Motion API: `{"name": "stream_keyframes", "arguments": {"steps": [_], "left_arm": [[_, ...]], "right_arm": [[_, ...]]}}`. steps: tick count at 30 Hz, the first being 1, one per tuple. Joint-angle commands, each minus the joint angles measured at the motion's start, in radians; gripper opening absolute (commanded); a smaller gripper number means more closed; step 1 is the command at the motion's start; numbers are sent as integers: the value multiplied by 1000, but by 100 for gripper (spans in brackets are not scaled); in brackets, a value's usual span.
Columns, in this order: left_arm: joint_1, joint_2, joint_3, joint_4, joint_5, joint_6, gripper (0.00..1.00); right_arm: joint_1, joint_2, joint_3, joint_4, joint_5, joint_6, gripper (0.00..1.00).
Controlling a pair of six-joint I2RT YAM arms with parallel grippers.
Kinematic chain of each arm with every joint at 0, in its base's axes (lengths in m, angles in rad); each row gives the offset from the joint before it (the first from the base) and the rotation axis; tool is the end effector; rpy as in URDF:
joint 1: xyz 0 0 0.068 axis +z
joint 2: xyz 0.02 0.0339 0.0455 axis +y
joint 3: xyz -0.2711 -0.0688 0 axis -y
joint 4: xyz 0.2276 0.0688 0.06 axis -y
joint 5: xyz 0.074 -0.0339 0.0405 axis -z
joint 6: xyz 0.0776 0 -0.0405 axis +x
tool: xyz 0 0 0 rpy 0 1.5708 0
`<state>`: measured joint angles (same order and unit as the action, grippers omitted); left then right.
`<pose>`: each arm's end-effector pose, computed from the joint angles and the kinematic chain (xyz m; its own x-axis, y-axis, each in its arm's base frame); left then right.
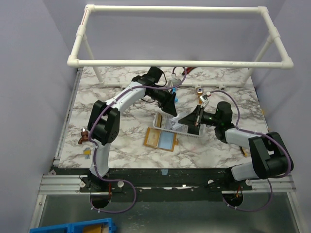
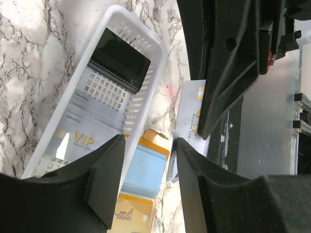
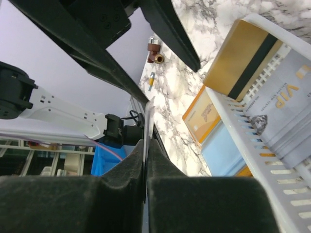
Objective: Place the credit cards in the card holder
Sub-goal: Pick up the credit card from the storage box.
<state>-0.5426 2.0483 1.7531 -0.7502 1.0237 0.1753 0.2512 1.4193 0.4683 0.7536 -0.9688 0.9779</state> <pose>0.3401 -0.2825 0.2465 -0.6187 0.4790 -0.6227 0.7549 0.1430 -0.6401 0.2512 0.1305 0.2080 -0.8721 0.2611 -0.4139 -0.3585 0.2347 0.9035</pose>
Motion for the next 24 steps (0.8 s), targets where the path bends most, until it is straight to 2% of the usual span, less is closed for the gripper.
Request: {"name": "stream_keyframes", "arguments": {"steps": [1, 3, 5, 7, 15, 19, 24], "left_arm": [[3, 10, 17, -17, 36, 13, 48], [7, 10, 16, -31, 53, 16, 51], [14, 14, 20, -48, 64, 13, 63], [23, 23, 27, -74, 77, 20, 98], [33, 27, 2, -136, 217, 59, 98], [24, 42, -10, -184, 271, 89, 99], [18, 33, -74, -149, 311, 72, 98]], "right_arm": [[-5, 2, 38, -62, 14, -40, 1], [-7, 6, 40, -73, 20, -45, 1], [-5, 3, 45, -88, 26, -57, 1], [-6, -3, 46, -99, 29, -64, 1], [-5, -30, 50, -99, 40, -74, 1], [-6, -20, 42, -8, 43, -30, 1], [-4, 24, 43, 88, 49, 20, 1]]}}
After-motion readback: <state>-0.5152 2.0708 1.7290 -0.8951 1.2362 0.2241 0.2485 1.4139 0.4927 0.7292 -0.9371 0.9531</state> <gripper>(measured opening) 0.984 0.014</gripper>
